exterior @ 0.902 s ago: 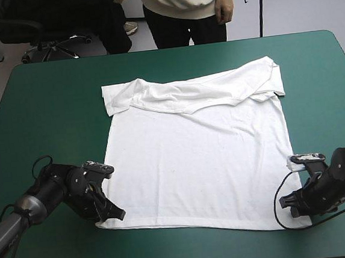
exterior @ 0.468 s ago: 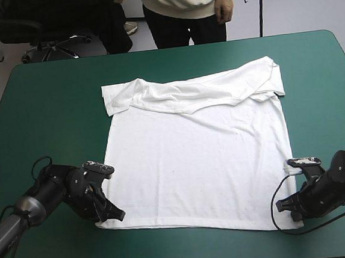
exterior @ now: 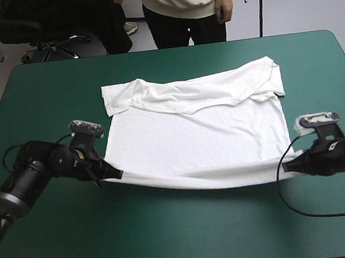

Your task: Fold the cloth

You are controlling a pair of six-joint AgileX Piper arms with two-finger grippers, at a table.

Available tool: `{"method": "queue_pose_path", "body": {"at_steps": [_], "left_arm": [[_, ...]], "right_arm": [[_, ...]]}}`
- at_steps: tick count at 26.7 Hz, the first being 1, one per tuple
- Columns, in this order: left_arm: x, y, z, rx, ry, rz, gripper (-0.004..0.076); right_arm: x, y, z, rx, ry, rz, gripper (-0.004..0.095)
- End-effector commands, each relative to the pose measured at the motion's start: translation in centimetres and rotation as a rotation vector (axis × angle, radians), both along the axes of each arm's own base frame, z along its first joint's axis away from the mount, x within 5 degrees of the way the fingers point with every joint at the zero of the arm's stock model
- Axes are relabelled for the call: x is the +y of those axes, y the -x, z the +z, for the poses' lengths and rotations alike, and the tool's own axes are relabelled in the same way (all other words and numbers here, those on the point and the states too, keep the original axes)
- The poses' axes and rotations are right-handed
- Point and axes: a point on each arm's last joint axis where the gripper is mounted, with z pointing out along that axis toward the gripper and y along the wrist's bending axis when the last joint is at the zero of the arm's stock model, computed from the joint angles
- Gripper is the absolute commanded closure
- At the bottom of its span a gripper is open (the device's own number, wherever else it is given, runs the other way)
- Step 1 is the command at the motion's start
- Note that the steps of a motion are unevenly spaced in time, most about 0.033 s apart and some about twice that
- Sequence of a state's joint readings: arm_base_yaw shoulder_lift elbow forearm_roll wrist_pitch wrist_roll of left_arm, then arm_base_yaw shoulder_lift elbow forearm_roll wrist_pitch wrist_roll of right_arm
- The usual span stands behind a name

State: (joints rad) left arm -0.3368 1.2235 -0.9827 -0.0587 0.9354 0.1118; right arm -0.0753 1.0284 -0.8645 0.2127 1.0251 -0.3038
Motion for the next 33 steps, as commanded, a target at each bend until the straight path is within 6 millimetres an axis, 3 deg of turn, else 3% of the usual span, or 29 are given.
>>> {"method": "queue_pose_path", "body": {"at_steps": [1,6,10,12,15,18,23,25,27,30,31,33], "left_arm": [[-0.3,-0.5,6.6,-0.228,0.082,-0.002,0.0741],[0.1,-0.4,15.6,-0.545,0.141,0.002,0.0741],[0.7,1.0,22.7,-0.867,0.193,-0.012,0.0741],[1.2,2.2,26.1,-1.045,0.221,-0.02,0.0741],[1.9,4.2,30.0,-1.276,0.245,-0.022,0.0741],[2.5,5.8,32.7,-1.465,0.256,-0.026,0.0741],[3.0,7.2,34.9,-1.692,0.233,-0.025,0.0741],[2.9,6.7,35.1,-1.751,0.211,-0.019,0.0741],[2.2,4.8,34.7,-1.748,0.204,-0.02,0.0741],[1.2,1.9,33.8,-1.732,0.197,-0.028,0.0741],[0.3,-0.7,32.7,-1.706,0.181,-0.038,0.0741],[-0.5,-4.6,30.9,-1.674,0.151,-0.032,0.0741]], "right_arm": [[0.3,-0.5,5.3,-0.225,-0.011,0.024,0.0906],[1.1,-0.6,14.0,-0.607,-0.051,0.085,0.0906],[1.5,1.4,22.0,-0.955,-0.044,0.115,0.0907],[1.6,2.5,25.1,-1.086,-0.03,0.128,0.0907],[1.7,4.2,29.1,-1.261,0.005,0.142,0.0907],[1.7,5.8,32.1,-1.399,0.054,0.148,0.0907],[1.8,8.5,35.7,-1.579,0.087,0.143,0.0907],[1.8,9.1,36.7,-1.629,0.093,0.138,0.0914],[1.7,7.7,36.8,-1.631,0.073,0.132,0.0925],[1.5,3.9,36.1,-1.58,0.031,0.127,0.0925],[1.3,0.4,35.1,-1.516,-0.006,0.129,0.0925],[1.1,-3.9,33.6,-1.44,-0.045,0.125,0.0925]]}}
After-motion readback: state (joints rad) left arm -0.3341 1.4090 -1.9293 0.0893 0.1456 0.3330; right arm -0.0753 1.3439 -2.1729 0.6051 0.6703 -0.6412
